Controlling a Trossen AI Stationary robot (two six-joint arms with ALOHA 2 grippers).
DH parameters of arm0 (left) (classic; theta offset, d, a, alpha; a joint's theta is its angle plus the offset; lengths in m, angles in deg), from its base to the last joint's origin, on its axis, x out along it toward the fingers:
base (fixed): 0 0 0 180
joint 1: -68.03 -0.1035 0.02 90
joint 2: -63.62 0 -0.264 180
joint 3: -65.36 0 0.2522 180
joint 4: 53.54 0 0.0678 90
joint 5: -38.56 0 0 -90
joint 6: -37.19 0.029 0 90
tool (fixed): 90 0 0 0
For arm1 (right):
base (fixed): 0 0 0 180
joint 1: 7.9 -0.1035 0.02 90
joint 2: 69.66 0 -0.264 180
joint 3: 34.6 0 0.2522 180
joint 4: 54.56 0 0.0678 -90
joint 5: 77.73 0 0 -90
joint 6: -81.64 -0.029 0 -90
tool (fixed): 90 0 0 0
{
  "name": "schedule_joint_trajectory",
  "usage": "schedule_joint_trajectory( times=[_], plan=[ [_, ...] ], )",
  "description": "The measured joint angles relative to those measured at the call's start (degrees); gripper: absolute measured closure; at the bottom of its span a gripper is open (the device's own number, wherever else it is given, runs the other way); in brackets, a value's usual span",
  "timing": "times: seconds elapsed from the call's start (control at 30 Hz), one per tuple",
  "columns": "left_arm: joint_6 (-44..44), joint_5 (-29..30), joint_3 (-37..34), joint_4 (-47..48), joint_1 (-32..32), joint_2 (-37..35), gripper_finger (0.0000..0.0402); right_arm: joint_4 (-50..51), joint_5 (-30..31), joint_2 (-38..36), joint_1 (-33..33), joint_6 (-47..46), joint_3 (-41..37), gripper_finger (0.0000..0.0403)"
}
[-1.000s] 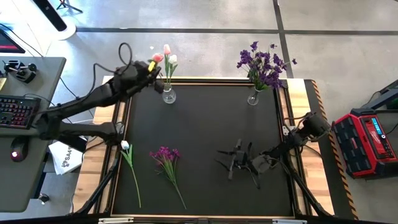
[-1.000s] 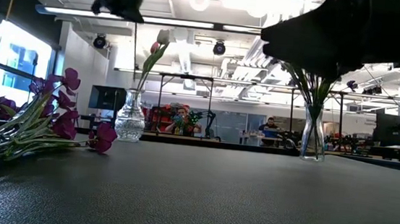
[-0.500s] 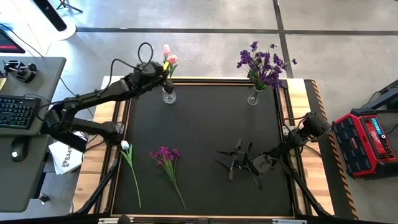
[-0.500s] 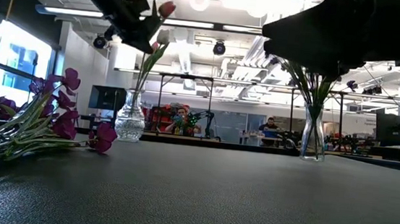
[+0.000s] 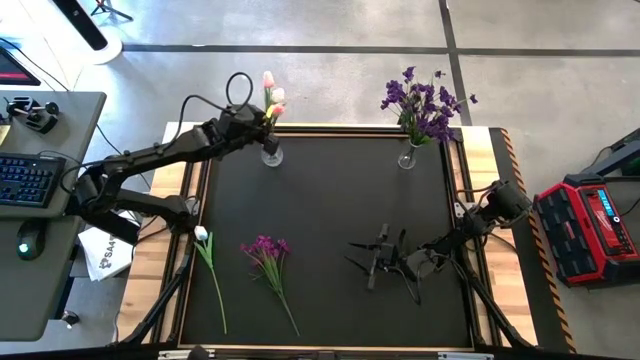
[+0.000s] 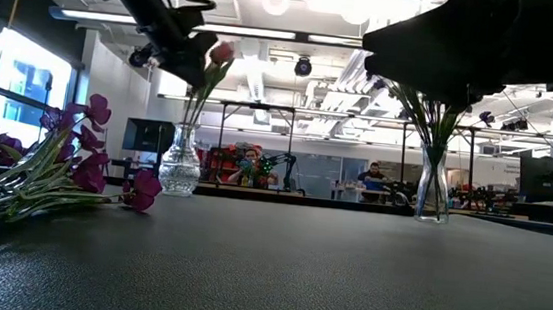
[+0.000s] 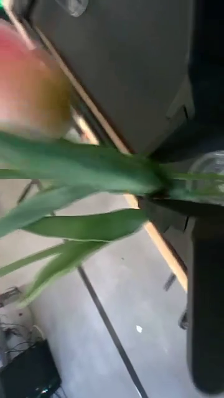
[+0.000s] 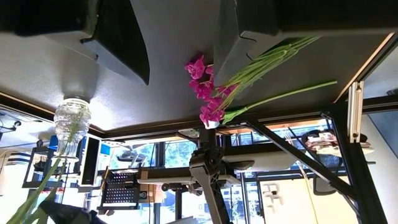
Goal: Sort flowers into vase by color
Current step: Put the pink tulip into the left transparent vase, then put the pink flowers into the right transparent vase
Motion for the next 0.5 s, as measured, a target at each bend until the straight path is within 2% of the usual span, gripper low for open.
schedule_joint_trajectory(
  times=[0.23, 0.33, 0.5],
  plan=[
    [0.4, 0.0, 2.3, 8.8, 0.0, 0.0, 0.0238, -0.4, -0.9, 0.0, 0.0, 0.1, 0.2, 0.0241],
    [2.0, 0.0, 5.1, 14.3, 0.2, 0.0, 0.0216, -0.4, -0.8, 0.0, -0.2, 3.6, 1.6, 0.0241],
    [3.0, 0.0, 11.0, 23.6, 0.2, 0.0, 0.0178, 2.0, 4.5, 0.0, -1.0, 10.4, 4.8, 0.0240]
  ],
)
